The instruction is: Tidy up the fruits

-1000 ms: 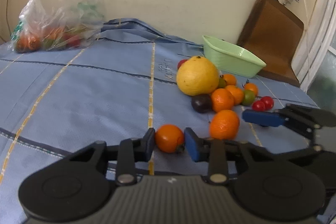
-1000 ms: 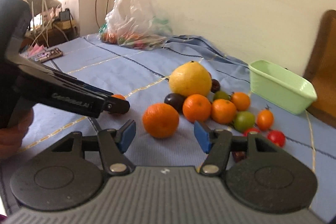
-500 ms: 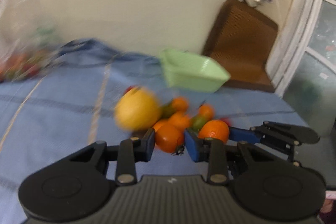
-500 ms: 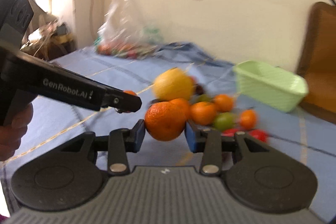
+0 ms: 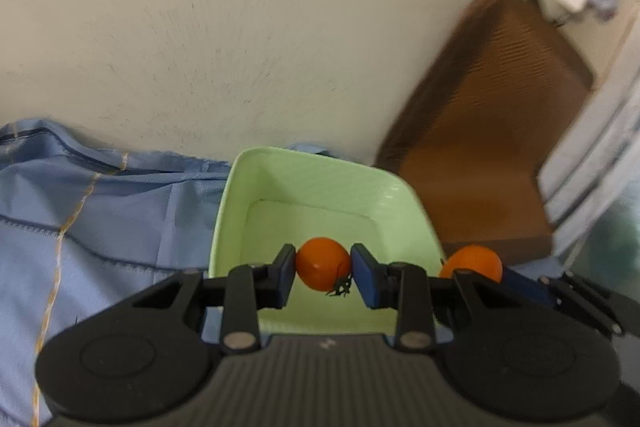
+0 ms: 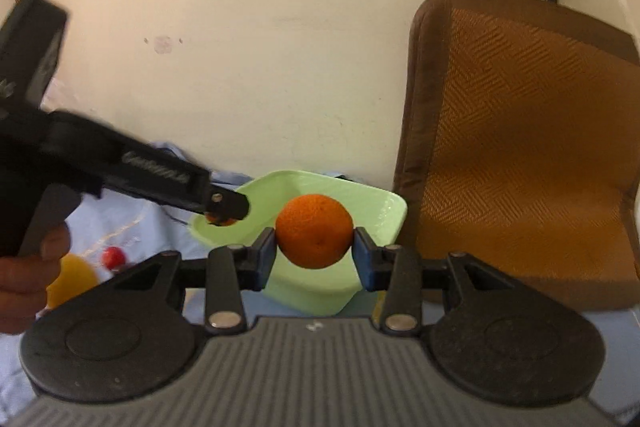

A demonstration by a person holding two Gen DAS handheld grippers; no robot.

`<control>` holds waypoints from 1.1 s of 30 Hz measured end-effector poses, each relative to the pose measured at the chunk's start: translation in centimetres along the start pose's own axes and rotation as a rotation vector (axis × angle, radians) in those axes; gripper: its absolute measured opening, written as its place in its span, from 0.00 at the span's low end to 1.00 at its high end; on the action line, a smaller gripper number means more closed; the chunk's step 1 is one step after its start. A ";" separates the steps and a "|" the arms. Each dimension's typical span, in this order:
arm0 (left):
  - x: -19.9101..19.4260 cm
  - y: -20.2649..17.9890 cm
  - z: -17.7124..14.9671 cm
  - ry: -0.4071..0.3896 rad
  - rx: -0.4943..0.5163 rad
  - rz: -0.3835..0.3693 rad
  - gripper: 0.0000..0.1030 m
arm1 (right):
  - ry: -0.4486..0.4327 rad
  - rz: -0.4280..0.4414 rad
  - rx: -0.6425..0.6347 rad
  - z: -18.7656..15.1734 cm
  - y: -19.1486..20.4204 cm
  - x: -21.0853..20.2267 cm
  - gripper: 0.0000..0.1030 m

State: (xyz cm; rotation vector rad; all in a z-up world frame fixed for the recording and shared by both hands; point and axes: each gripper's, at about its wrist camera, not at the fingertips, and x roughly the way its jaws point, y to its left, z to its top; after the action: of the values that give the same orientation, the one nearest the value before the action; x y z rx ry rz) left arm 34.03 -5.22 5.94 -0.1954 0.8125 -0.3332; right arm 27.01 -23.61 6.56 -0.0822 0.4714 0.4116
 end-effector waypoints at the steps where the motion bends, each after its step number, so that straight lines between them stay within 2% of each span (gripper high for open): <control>1: 0.9 0.2 0.3 0.012 0.006 0.019 0.30 | 0.013 0.009 -0.010 0.0 -0.2 0.8 0.42; 8: 3.9 0.8 -0.2 0.057 0.040 0.076 0.30 | 0.073 0.061 -0.030 -0.7 -1.1 5.1 0.43; 12: 3.6 0.3 -0.5 0.044 0.064 0.102 0.41 | 0.084 0.066 -0.008 -1.1 -1.7 5.9 0.44; 16: 0.9 -0.3 0.0 0.002 0.052 0.090 0.42 | 0.053 0.039 0.001 -1.0 -1.3 4.8 0.52; 19: -3.7 -0.7 -0.8 -0.071 0.020 0.052 0.43 | 0.018 0.025 -0.004 -0.7 -1.0 3.0 0.51; 22: -9.3 0.0 -3.5 -0.166 -0.031 0.010 0.46 | -0.006 0.027 0.007 -0.8 -0.4 0.1 0.51; 24: -13.2 1.9 -6.1 -0.235 -0.048 0.038 0.48 | -0.023 0.057 0.045 -1.4 0.2 -2.1 0.51; 26: -16.0 3.9 -9.1 -0.291 -0.064 0.109 0.48 | -0.037 0.105 0.064 -2.6 1.6 -4.5 0.51; 29: -18.6 6.8 -14.0 -0.313 -0.125 0.205 0.48 | -0.039 0.185 0.098 -4.6 4.5 -7.0 0.51; 31: -19.5 7.7 -16.7 -0.308 -0.150 0.237 0.48 | -0.045 0.225 0.112 -6.4 7.0 -8.3 0.51; 33: -20.0 7.6 -19.3 -0.303 -0.129 0.261 0.48 | -0.066 0.238 0.104 -8.0 9.4 -9.6 0.50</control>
State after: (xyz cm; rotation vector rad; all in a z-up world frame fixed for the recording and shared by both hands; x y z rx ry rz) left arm 8.61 8.31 4.17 -0.2507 0.5508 -0.0026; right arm 12.07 -19.88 4.00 0.0891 0.4383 0.6205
